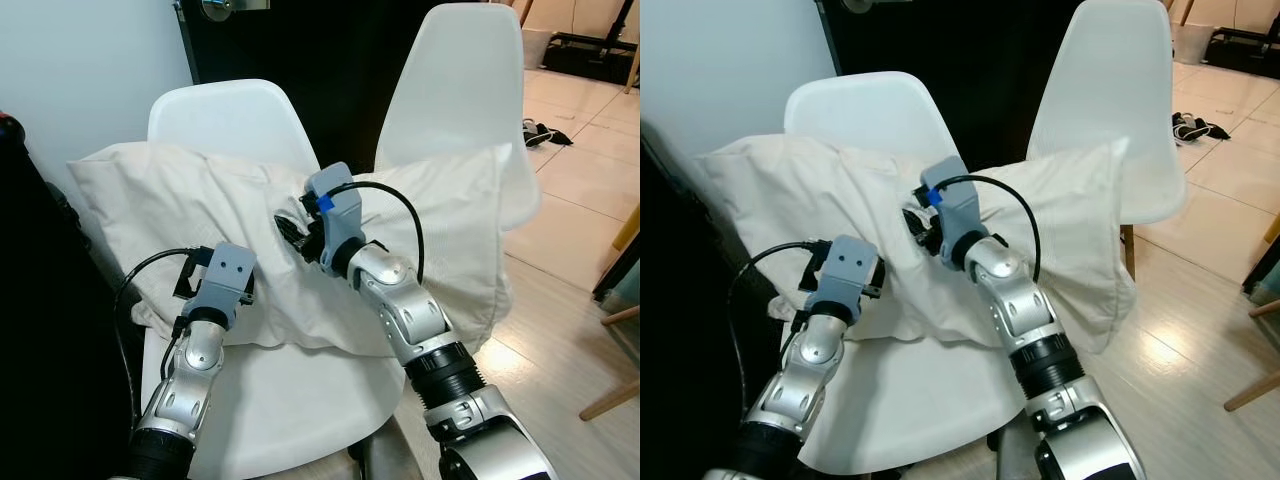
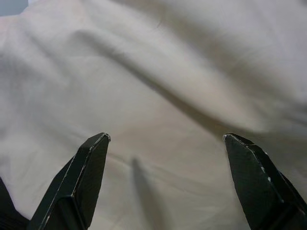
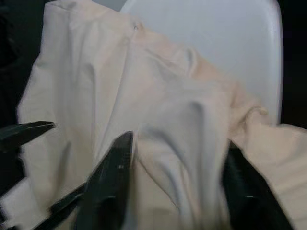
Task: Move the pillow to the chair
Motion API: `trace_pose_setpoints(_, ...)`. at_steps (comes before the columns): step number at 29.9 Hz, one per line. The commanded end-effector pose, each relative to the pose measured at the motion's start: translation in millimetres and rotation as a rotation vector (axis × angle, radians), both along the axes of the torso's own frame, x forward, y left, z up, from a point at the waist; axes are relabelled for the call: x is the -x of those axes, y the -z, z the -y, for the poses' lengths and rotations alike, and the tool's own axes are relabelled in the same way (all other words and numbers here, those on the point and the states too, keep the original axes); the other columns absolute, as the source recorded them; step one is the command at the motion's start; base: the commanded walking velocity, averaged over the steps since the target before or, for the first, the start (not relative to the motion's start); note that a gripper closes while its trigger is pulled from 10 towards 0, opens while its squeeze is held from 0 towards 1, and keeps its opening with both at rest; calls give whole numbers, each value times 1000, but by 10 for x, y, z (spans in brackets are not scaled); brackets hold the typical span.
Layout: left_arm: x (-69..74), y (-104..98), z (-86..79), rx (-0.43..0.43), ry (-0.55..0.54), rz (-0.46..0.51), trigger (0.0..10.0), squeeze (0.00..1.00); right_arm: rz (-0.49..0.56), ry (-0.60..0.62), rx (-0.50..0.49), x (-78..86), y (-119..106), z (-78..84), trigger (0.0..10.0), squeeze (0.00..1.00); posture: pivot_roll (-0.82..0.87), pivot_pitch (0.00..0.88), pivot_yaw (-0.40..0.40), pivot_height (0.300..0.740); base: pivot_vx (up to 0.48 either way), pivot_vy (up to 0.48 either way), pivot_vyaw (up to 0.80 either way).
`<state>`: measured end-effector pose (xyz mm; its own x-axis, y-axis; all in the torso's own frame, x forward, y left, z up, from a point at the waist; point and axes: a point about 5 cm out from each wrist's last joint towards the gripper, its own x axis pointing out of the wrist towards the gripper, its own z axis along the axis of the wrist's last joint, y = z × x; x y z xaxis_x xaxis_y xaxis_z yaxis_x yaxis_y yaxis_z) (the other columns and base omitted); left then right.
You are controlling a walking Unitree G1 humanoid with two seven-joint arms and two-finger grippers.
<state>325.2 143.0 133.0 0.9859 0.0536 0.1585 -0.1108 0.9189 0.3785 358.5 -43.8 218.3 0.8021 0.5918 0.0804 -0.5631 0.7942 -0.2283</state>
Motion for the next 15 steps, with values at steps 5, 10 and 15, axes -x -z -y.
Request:
trace_pose_setpoints(5, 34, 52, -2, -7, -3, -18, 10000, 0, 133, 2, -61, 1, -240, 32, 10000, 1000, -189, 51, 4, 522, 0, 0, 0)
trace_pose_setpoints(10, 18, 48, 5, -12, -1, -19, 10000, 0, 166, 55, -116, -48, -328, 156, 10000, 1000, -190, 48, 7, 522, 0, 0, 0)
trace_pose_setpoints(15, 9, 52, 6, -19, -2, -22, 10000, 0, 155, 29, -121, -36, -274, 160, 10000, 925, -190, 42, 9, 522, 0, 0, 0)
